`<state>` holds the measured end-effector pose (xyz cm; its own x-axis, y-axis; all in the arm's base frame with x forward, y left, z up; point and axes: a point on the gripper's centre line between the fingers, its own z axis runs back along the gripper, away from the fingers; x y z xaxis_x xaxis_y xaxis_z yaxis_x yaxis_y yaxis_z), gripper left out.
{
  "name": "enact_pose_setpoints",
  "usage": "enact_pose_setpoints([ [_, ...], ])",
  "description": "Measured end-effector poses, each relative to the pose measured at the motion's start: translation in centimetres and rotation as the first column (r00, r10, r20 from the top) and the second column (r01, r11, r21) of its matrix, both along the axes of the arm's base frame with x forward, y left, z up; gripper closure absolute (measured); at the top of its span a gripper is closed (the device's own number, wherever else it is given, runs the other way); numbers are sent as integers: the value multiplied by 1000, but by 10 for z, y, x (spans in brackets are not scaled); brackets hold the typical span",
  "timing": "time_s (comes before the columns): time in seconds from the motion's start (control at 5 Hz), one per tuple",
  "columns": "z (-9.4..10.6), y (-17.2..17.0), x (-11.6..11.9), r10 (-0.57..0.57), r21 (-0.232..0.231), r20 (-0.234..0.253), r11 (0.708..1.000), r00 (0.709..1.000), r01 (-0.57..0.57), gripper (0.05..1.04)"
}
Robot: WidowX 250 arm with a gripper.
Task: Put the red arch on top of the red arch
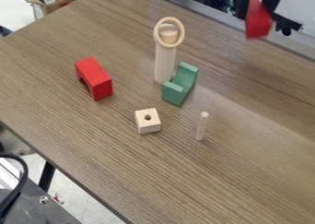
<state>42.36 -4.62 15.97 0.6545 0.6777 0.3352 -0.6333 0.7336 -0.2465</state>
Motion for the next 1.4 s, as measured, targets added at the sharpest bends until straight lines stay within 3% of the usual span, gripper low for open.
enact_pose_setpoints([
  [0.2,32,7,-8,40,21,46,999,998,-41,519],
  [0.6,67,32,-27,186,97,-54,979,981,-180,519],
  [0.8,82,53,-43,305,159,-149,946,940,-282,519],
  [1.0,81,75,-59,403,187,-232,912,885,-366,519],
  [1.2,67,88,-78,445,169,-291,895,847,-412,519],
  [1.4,54,102,-102,482,139,-303,876,822,-462,519],
])
